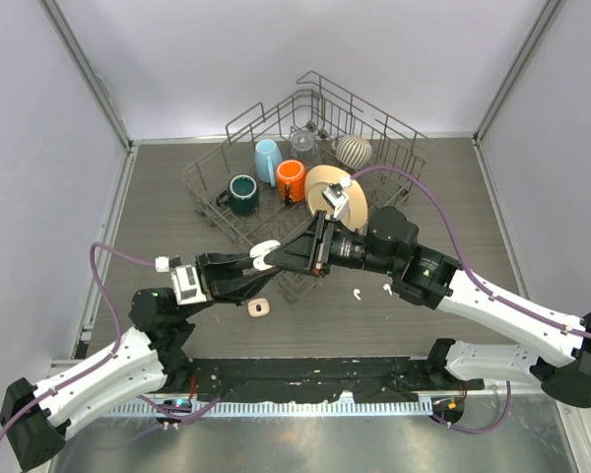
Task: Insert the wireless bluetooth earbuds into the charging case
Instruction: Open the charging case.
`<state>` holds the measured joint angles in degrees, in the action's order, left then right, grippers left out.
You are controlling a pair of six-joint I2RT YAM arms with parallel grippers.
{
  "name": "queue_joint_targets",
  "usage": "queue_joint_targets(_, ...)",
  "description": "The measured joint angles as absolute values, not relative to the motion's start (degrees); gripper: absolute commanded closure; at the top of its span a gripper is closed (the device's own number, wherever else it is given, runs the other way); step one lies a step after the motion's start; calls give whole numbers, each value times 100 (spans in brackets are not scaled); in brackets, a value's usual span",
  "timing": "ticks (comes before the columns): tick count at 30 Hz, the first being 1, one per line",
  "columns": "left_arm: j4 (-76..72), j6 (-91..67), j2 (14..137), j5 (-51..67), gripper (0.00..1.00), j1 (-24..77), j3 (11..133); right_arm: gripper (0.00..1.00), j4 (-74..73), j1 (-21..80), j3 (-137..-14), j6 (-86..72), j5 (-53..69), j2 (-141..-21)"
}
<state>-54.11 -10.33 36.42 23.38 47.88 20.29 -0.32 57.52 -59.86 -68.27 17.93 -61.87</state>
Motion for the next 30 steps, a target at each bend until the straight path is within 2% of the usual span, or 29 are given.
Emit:
queue_joint_targets(3,-5443,-1044,3653,2314,74,4788,2032,99,86,5752,-5946,-6851,1796,-6187)
queue_joint_targets(9,-5468,-1057,3651,2231,69,4788,2032,99,338,5752,-5835,-6945,1793,-6187)
queue_joint_targets(30,-5564,-1297,3664,2029,59,4794,1988,99,646,5752,-5688,-7074,1815,-6187)
